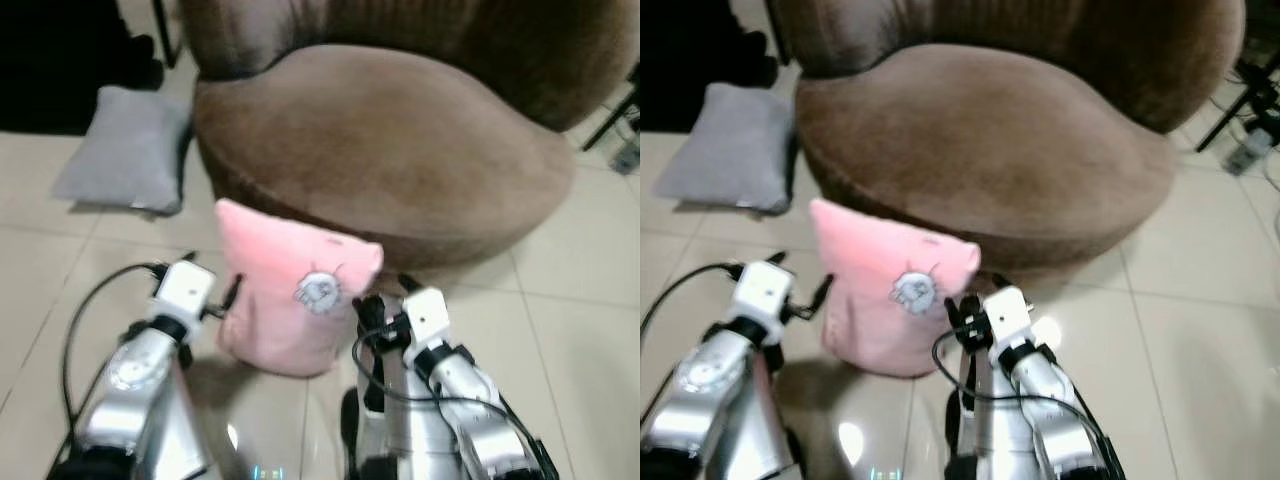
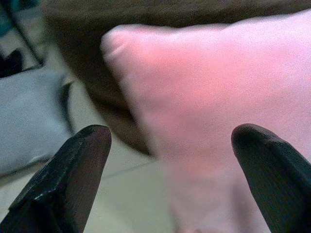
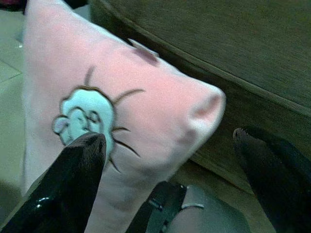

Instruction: Move the pillow to the sofa from floor

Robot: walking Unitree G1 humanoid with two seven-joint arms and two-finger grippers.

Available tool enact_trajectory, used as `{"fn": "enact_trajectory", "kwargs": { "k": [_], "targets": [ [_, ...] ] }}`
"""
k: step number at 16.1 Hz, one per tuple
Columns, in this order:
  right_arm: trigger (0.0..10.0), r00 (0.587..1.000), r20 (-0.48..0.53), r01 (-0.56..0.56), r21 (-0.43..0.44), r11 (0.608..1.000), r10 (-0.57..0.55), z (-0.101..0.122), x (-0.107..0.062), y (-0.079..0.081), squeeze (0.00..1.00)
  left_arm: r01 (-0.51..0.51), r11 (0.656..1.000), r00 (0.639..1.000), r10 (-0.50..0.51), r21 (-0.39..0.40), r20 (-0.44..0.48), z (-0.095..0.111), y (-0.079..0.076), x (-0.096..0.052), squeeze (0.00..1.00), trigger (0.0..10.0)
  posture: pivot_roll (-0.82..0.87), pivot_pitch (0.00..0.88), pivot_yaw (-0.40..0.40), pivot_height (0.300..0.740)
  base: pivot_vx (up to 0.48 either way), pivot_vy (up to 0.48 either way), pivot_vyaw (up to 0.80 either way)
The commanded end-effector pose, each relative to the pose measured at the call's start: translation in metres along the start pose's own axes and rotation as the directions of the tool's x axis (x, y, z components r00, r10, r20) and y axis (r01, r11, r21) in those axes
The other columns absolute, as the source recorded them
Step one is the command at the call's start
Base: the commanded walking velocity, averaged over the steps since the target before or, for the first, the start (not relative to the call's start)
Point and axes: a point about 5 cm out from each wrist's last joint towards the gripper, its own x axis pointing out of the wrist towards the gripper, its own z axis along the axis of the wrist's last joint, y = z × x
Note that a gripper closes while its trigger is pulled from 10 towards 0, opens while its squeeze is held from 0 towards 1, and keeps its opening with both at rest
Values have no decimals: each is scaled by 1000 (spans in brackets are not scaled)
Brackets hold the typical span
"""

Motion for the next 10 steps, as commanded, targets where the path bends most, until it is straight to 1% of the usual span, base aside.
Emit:
{"fn": "enact_trajectory", "kwargs": {
  "k": [1,2,4,5,7,9,10],
  "targets": [
    [10000,998,-64,-22,-13,1000,22,-11,-7,-2,16,-1,1000,1000,1,-13,14,4,0,4,0,10000,4,230,-140,390,0,0,0],
    [10000,997,-49,-53,-34,998,51,-4,-4,-5,12,-6,1000,1000,6,-18,19,5,-2,5,0,10000,3,229,-143,390,0,0,0],
    [10000,991,-31,-135,-92,987,133,9,6,-10,8,10,999,1000,-9,-30,27,6,-9,7,0,10000,-7,226,-150,390,0,0,0],
    [10000,980,-32,-197,-148,969,194,18,17,-15,0,28,999,999,-27,-42,32,6,-16,9,0,10000,-14,217,-161,390,0,0,0],
    [10000,968,-35,-250,-205,946,249,30,37,-23,0,48,997,998,-45,-53,46,8,-26,13,0,10000,-10,208,-177,390,0,0,0],
    [10000,958,-44,-285,-225,932,282,41,50,-29,0,40,997,998,-36,-68,56,10,-30,17,0,10000,7,196,-199,390,0,0,0],
    [10000,956,-45,-293,-227,929,290,44,53,-30,0,37,997,998,-33,-71,57,10,-30,17,0,10000,7,196,-199,390,0,0,0]
  ]
}}
